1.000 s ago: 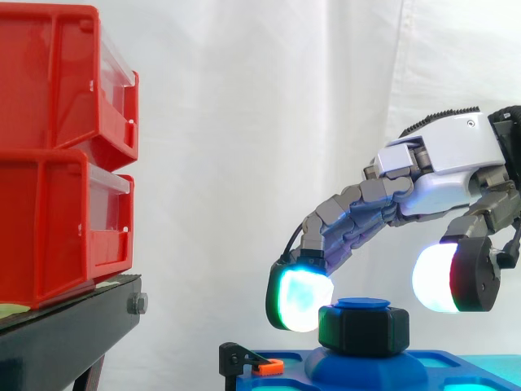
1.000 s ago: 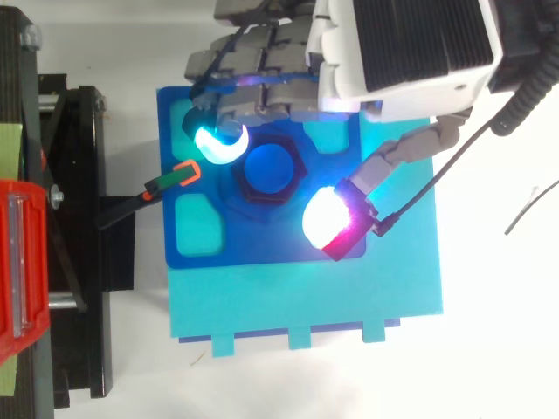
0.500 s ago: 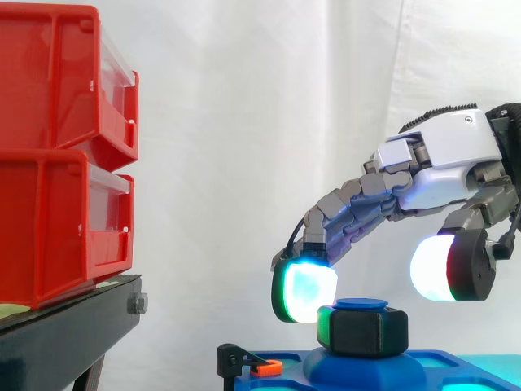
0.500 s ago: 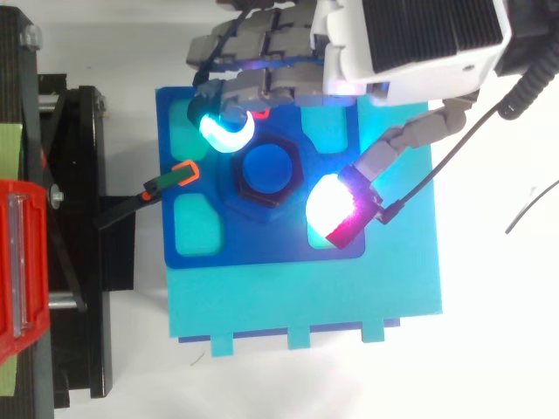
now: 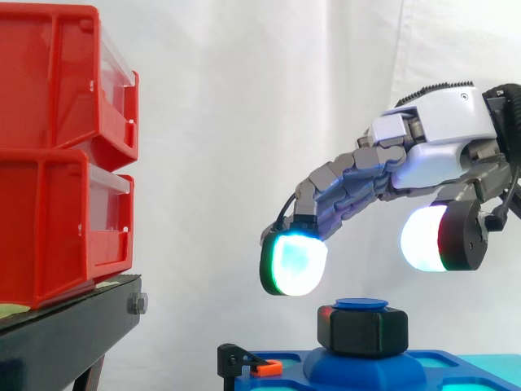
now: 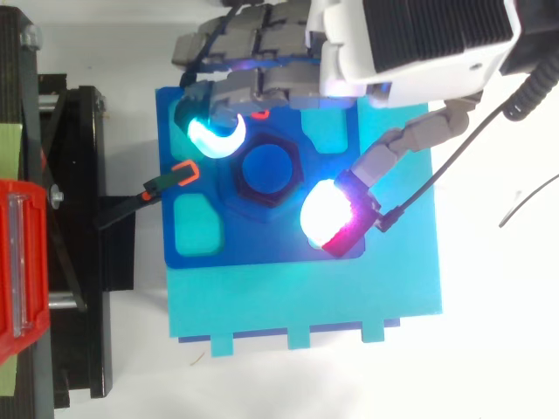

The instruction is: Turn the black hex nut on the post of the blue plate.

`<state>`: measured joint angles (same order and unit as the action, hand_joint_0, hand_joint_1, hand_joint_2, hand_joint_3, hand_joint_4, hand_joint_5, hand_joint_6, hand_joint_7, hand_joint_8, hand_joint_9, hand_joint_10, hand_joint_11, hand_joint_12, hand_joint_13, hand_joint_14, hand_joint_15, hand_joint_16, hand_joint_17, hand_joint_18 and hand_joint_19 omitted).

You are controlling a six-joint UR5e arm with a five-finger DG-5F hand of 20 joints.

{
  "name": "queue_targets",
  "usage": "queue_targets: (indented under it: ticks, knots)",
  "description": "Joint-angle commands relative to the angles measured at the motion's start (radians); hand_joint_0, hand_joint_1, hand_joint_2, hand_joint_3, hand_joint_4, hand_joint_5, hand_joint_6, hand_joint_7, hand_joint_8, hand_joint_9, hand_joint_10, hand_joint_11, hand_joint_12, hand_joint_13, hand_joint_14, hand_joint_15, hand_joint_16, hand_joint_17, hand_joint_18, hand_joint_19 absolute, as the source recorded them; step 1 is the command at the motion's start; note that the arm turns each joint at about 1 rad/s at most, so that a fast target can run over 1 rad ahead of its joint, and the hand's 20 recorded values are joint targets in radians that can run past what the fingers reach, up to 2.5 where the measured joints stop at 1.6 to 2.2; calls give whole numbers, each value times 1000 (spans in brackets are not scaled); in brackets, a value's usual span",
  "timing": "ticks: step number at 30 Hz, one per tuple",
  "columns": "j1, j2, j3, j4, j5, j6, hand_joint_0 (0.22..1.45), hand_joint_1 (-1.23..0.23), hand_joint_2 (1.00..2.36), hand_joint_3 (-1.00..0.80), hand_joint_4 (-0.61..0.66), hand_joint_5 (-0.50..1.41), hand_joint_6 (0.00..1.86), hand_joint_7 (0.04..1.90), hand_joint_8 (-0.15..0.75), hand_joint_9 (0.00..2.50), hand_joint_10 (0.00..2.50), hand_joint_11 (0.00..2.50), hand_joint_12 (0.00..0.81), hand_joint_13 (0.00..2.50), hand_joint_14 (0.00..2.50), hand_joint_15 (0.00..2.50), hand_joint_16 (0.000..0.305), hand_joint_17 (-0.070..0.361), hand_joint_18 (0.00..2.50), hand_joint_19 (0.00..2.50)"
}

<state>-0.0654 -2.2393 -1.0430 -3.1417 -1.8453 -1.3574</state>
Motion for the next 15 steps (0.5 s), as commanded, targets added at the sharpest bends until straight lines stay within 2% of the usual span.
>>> queue_targets:
  ticks: [1, 4, 7, 9, 15]
  knots:
    - [12, 0, 0, 22, 6, 0, 455, -545, 1000, -500, 286, -190, 502, 862, 276, 347, 0, 0, 375, 343, 2, 80, 50, 113, 297, 252]
    - [29, -2, 0, 31, 18, -2, 449, -596, 1000, -500, 280, -195, 502, 865, 279, 347, 0, 0, 377, 346, 2, 75, 51, 114, 303, 259]
    - [36, -2, -5, 32, 29, -2, 468, -714, 1000, -500, 269, -207, 502, 879, 264, 338, 0, 0, 368, 352, 2, 74, 49, 109, 311, 263]
    - [52, -2, -9, 37, 60, -2, 499, -760, 1000, -500, 244, -213, 502, 899, 253, 337, 0, 0, 356, 349, 2, 84, 46, 104, 305, 269]
    - [67, -2, -31, 68, 77, -2, 558, -812, 1000, -500, 207, -220, 503, 924, 231, 331, 0, 0, 337, 352, 2, 82, 43, 97, 322, 268]
